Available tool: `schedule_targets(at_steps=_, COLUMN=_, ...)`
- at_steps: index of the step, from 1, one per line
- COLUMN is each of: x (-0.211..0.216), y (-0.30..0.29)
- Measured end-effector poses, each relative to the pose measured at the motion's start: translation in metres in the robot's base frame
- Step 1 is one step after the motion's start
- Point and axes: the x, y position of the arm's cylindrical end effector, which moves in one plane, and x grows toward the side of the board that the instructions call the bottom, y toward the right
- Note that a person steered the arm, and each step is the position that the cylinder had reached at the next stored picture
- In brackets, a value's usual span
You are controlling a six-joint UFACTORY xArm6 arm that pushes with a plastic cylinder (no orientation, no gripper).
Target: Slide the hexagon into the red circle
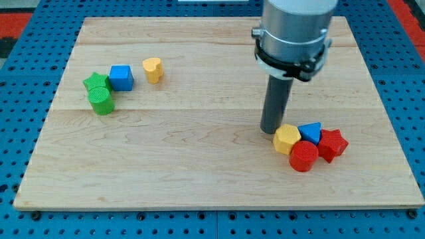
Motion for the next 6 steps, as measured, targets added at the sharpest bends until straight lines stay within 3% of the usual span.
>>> schedule_targets(at_steps=1, x=0.016, y=-0.011)
schedule_targets(at_steps=4, x=-0.037, y=0.017)
schedule_targets(at_steps=6, x=-0.047, y=0.03)
